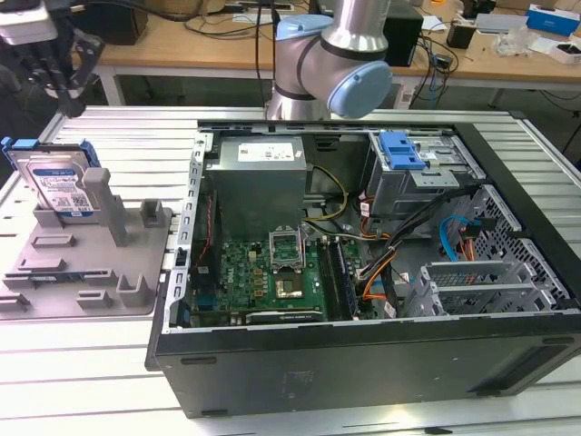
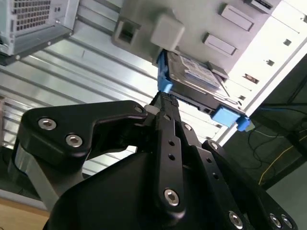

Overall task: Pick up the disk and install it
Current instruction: 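Reach for the disk, then pick up the disk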

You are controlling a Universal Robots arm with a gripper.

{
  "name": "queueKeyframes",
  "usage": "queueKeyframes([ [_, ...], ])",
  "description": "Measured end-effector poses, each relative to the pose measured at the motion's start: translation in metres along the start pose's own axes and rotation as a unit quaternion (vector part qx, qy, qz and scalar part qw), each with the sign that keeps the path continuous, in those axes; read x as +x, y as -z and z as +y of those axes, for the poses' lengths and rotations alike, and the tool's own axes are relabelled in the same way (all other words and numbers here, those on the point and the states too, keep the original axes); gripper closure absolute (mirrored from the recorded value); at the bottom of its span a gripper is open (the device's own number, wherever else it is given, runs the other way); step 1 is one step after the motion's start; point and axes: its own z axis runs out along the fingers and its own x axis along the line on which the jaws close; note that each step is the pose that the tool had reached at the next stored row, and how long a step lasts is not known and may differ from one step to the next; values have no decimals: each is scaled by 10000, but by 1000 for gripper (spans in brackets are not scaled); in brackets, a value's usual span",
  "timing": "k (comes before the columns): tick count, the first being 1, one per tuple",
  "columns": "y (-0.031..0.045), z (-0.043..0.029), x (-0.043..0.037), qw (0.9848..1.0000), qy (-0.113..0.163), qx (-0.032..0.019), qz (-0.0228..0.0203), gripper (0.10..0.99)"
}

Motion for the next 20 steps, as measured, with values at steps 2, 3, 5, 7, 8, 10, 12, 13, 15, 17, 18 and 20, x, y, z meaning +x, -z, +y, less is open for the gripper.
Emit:
queueKeyframes([
  [2, -4, -1, 101, 10000, 0, 0, 10, 980],
  [3, -6, -1, 158, 10000, -1, 0, 16, 980],
  [5, -11, -2, 274, 10000, -1, -1, 29, 980],
  [7, -12, -2, 334, 10000, -2, 0, 39, 980],
  [8, -12, -2, 334, 10000, -2, 0, 39, 980],
  [10, -11, -2, 334, 10000, -1, 0, 40, 980],
  [12, -11, -1, 336, 10000, -2, 0, 40, 980],
  [13, -11, -2, 336, 10000, -2, 0, 40, 980],
  [15, -11, -1, 337, 10000, -2, 0, 40, 980],
  [17, -11, -1, 338, 10000, -2, 0, 40, 980],
  [18, -12, -1, 338, 10000, -2, 0, 40, 980],
  [20, -11, -1, 339, 10000, -2, 0, 40, 980],
])
